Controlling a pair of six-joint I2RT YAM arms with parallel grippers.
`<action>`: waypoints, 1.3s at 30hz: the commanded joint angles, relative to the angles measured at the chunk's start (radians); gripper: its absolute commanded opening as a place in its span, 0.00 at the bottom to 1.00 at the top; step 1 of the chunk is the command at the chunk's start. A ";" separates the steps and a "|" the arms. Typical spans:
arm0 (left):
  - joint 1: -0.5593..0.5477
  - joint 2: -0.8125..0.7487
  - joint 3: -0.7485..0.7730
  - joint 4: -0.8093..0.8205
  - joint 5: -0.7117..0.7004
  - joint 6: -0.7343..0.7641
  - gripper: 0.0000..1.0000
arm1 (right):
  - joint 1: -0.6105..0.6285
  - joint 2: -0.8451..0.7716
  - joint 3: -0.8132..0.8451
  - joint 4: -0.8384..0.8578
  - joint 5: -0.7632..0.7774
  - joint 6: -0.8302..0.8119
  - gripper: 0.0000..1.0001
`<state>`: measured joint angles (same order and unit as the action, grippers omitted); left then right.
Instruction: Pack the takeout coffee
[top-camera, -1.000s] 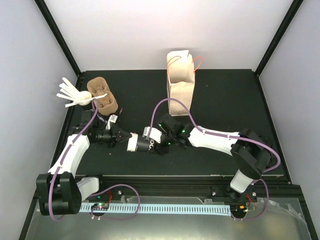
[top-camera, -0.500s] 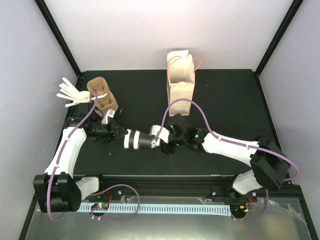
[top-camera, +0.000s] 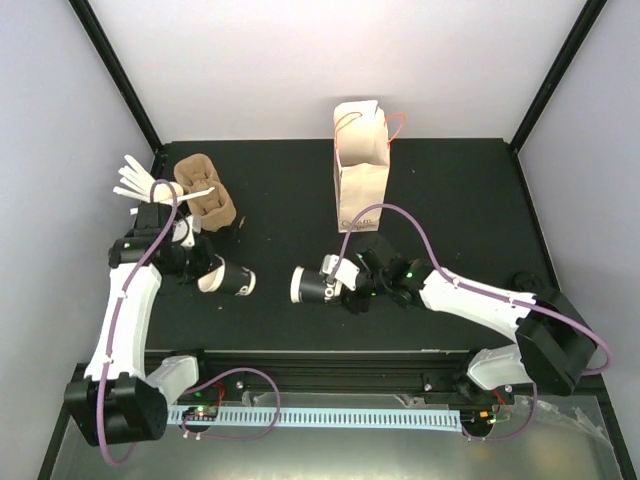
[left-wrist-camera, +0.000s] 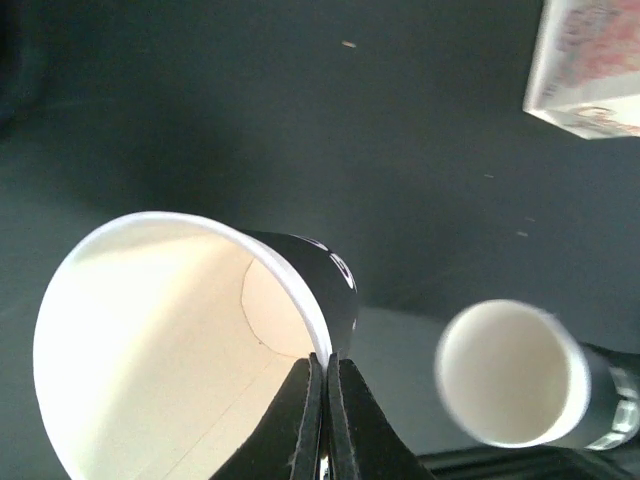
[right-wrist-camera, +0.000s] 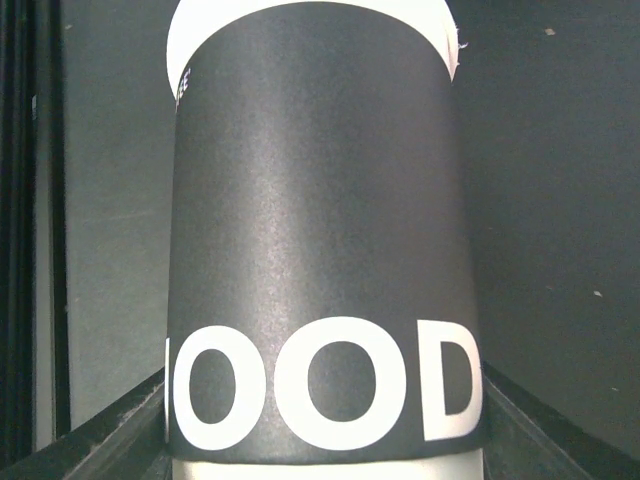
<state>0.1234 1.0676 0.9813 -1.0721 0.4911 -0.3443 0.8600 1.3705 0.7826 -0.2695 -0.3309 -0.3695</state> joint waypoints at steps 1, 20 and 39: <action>0.003 -0.099 0.021 -0.121 -0.286 -0.028 0.02 | -0.031 -0.038 0.007 0.051 0.023 0.040 0.65; -0.007 -0.189 -0.133 0.025 -0.600 -0.340 0.02 | -0.087 -0.106 0.047 0.101 -0.014 0.128 0.65; -0.027 -0.113 -0.045 0.016 -0.434 -0.338 0.83 | -0.124 -0.102 0.048 0.198 -0.149 0.163 0.67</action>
<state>0.1024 0.9611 0.8455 -1.0225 -0.0700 -0.7166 0.7425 1.2598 0.8070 -0.1394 -0.4068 -0.2199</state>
